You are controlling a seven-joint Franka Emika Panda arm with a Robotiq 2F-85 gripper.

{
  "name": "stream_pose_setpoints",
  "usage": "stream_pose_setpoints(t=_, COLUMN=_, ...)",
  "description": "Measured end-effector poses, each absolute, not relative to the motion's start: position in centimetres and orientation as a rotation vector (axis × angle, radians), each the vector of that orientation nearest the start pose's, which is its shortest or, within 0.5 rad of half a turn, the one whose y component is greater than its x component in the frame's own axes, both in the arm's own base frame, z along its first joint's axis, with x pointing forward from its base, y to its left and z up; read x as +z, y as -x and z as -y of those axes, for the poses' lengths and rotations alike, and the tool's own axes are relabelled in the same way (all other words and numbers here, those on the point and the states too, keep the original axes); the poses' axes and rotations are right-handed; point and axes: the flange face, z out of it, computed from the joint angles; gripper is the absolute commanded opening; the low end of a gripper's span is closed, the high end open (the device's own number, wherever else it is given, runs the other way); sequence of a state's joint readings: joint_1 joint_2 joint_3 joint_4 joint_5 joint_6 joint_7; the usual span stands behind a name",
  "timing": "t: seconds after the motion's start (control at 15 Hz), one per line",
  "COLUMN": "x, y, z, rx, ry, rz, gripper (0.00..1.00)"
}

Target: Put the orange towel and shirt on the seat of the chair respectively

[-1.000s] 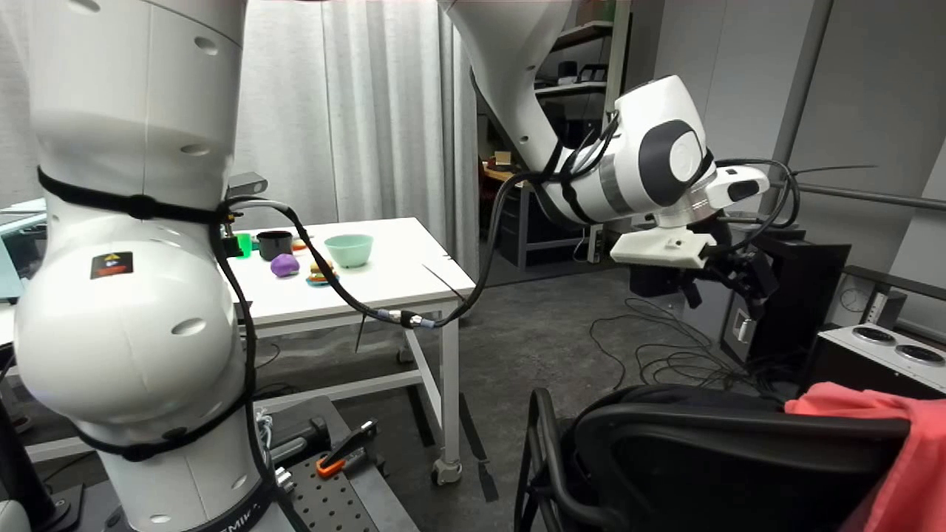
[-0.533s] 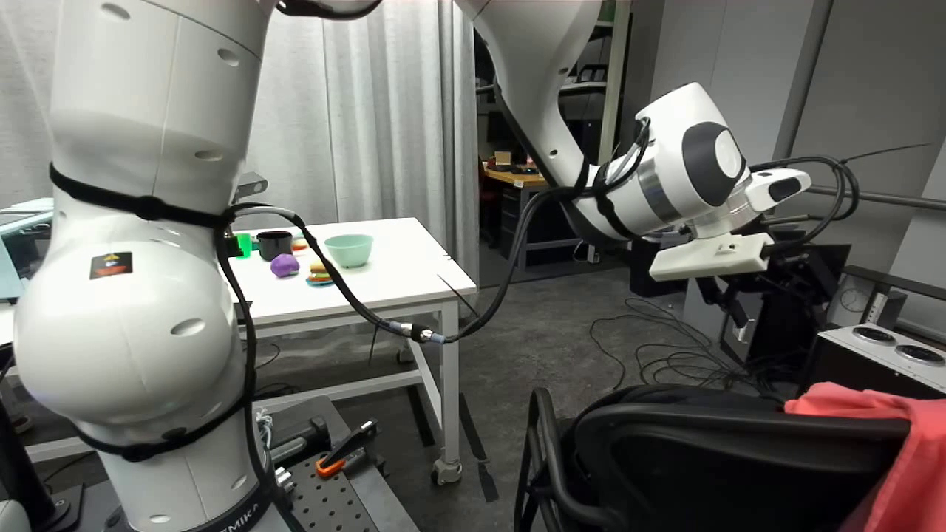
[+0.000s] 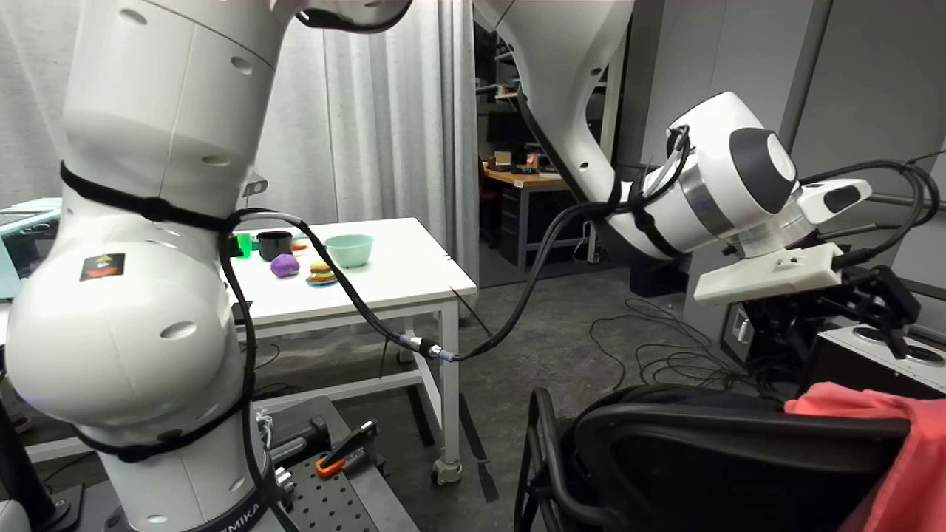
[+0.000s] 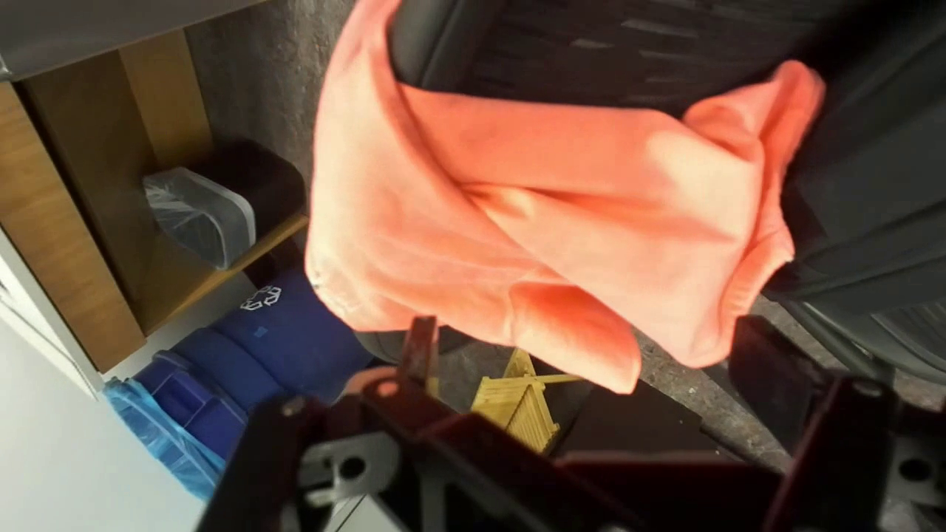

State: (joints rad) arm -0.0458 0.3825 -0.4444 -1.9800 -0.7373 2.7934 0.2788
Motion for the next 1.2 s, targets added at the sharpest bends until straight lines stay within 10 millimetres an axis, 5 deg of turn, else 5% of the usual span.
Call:
stream_pose_setpoints(t=0.53, x=30.7, y=-56.8, z=29.0, rx=0.344, ry=-2.487, rz=0.044, gripper=1.00)
stream_pose_setpoints(t=0.67, x=30.1, y=-56.6, z=29.0, rx=0.326, ry=-2.484, rz=0.025, gripper=0.72)
stream_pose_setpoints(t=1.2, x=29.9, y=-56.8, z=28.8, rx=0.321, ry=-2.473, rz=-0.013, gripper=0.12)
